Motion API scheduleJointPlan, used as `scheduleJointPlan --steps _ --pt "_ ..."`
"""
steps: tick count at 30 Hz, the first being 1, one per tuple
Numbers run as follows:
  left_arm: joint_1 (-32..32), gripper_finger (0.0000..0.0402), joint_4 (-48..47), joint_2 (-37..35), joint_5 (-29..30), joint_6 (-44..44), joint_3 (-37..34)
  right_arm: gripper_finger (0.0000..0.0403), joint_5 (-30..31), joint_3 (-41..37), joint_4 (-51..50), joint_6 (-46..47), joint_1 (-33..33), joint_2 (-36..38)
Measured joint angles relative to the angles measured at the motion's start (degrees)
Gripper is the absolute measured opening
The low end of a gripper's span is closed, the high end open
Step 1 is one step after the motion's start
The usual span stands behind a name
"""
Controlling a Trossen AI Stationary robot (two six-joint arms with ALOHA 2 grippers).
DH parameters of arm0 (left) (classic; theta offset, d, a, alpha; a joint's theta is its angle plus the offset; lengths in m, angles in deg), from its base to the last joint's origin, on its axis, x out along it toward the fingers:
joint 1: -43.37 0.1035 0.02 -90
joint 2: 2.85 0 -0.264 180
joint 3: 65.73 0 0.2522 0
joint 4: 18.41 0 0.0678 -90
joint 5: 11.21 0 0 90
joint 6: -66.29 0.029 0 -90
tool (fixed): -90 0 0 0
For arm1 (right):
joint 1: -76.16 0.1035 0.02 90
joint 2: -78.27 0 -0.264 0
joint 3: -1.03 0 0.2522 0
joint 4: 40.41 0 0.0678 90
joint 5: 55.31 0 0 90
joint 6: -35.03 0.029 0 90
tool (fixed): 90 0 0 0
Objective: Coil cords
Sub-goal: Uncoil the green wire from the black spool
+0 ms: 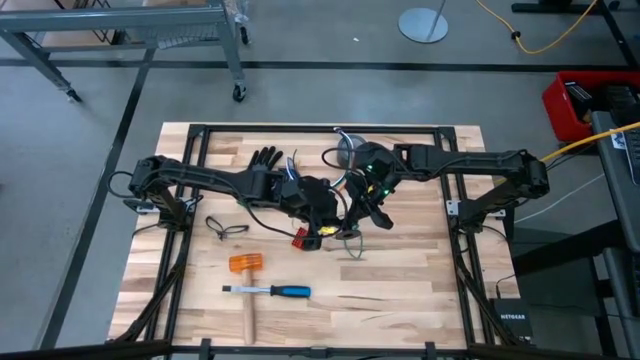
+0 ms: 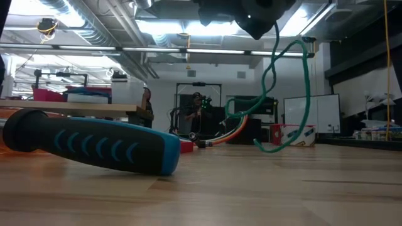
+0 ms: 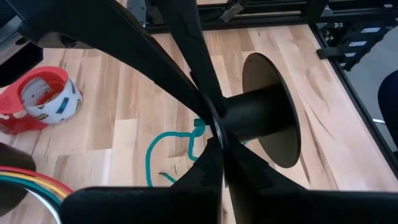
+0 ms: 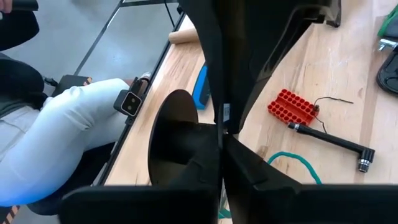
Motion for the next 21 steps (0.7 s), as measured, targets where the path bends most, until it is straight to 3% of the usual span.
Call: scheduleJointPlan --steps 7,11,21 --pt "0.0 0.0 1.22 -2.18 2.06 0.82 0.02 0.0005 0.93 3.26 -2.9 -1.61 -0.02 1.48" --pt "0.07 0.0 2.53 -4.18 3.67 1.64 0.14 0.0004 4.67 8.43 -7.95 -3.0 0.0 2.51" --pt "0.11 0.0 12.83 -9.53 5.29 5.57 0.09 0.0002 10.26 19.72 -14.56 -6.12 0.01 5.05"
